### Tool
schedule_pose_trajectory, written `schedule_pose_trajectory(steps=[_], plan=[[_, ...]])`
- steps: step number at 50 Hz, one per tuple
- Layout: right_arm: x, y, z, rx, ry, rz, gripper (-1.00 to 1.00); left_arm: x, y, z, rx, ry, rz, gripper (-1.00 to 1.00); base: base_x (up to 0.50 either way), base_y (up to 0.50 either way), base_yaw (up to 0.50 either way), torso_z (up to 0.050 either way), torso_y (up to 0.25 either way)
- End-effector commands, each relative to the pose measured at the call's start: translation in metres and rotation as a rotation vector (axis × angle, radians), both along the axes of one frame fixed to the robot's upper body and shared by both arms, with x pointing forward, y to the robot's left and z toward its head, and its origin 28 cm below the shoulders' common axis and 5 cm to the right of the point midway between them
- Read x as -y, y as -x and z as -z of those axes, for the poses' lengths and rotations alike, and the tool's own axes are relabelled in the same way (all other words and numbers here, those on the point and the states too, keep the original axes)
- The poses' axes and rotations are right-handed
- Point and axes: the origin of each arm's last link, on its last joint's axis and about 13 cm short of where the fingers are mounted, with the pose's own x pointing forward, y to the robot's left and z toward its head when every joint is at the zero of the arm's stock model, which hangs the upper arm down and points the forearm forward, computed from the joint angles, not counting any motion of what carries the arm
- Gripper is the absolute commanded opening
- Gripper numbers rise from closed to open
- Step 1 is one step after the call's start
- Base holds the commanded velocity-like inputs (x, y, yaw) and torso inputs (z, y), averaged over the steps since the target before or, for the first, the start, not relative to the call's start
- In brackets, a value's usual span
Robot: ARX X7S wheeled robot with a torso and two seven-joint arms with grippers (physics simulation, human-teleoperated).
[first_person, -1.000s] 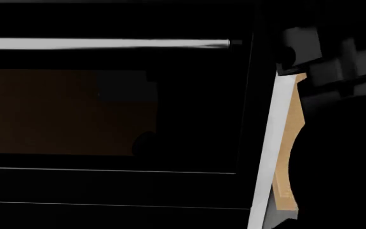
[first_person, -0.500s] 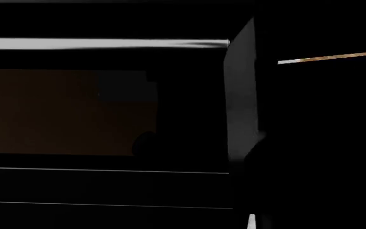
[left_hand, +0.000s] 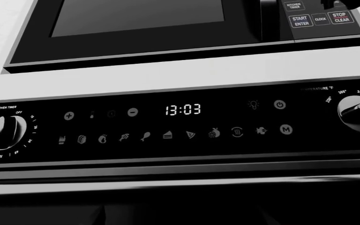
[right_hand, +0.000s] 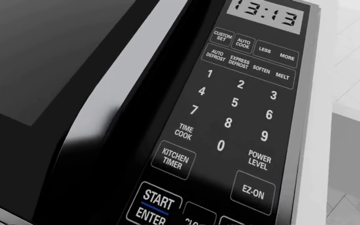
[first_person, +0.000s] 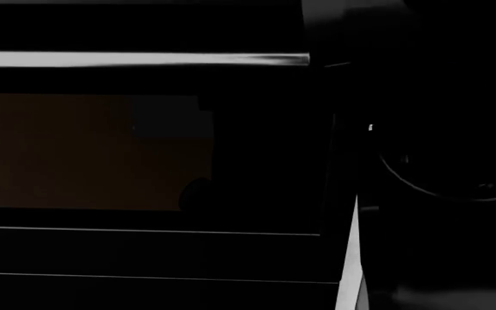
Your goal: Press the start button on the microwave
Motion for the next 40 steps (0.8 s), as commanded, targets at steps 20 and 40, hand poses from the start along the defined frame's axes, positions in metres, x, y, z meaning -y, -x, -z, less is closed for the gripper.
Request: schedule_pose_trajectory(steps=[20,40], plan=[[-0.002,-0.017,-0.002,-0.038,0.018,-0.021,-1.0,-0.002,0.005,-0.001,0.007,0.003,-0.009,1.0,0.0,0.0,0.0,0.0,0.0],[0.001,-0.051,-0.013,-0.069,0.039,-0.034,-1.0,-0.004,0.006,0.0,0.007,0.005,-0.013,1.0,0.0,0.0,0.0,0.0,0.0]])
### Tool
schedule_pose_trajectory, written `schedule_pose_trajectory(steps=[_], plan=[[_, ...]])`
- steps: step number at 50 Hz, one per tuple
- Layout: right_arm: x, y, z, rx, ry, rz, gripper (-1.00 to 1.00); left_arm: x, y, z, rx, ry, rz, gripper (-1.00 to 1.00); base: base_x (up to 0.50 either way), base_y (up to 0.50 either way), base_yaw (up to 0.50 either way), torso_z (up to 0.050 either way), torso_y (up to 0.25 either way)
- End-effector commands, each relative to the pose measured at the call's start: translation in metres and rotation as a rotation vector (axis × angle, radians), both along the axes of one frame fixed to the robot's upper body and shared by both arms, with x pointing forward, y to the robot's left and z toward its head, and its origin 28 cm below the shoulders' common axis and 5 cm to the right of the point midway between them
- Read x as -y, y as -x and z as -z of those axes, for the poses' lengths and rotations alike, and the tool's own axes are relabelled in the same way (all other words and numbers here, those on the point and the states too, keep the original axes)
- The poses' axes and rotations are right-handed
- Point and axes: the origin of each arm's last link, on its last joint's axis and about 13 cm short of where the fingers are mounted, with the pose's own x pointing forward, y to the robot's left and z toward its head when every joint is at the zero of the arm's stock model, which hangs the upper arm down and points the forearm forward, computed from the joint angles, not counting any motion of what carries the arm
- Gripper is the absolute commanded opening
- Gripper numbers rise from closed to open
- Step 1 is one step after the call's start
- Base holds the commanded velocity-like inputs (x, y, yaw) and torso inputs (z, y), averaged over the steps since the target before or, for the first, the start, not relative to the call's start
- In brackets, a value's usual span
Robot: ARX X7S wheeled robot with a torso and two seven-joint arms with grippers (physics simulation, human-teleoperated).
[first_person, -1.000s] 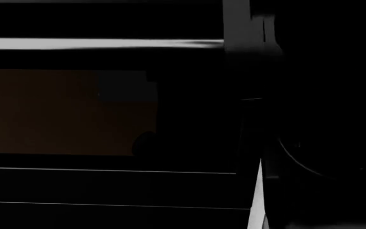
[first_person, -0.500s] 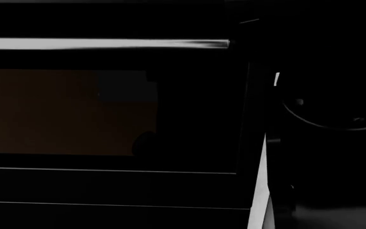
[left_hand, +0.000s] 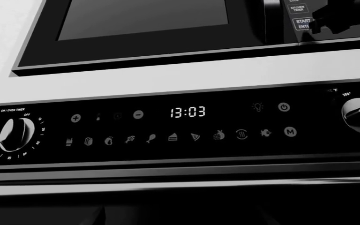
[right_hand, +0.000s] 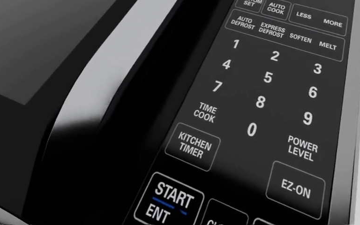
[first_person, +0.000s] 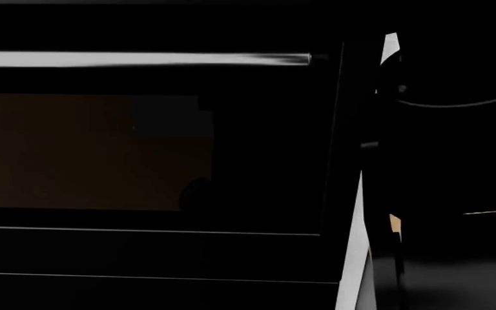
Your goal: Press the start button on the microwave
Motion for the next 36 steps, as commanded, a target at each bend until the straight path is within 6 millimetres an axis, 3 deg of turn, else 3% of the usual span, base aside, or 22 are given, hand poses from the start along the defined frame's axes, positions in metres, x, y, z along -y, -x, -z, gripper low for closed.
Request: schedule_pose_trajectory(steps=[1,21,36], plan=[[0.003,-0.017,-0.005,-0.017,0.01,0.013,-1.0,-0.001,0.001,0.001,0.001,0.0,-0.004,1.0,0.0,0.0,0.0,0.0,0.0],[0.002,-0.034,-0.006,-0.076,0.0,0.027,-1.0,-0.004,0.002,0.005,-0.002,0.008,-0.016,1.0,0.0,0.0,0.0,0.0,0.0],[0.004,-0.034,0.01,-0.138,0.0,0.066,-1.0,-0.005,0.003,0.006,0.001,0.012,-0.017,1.0,0.01,0.0,0.0,0.001,0.0]])
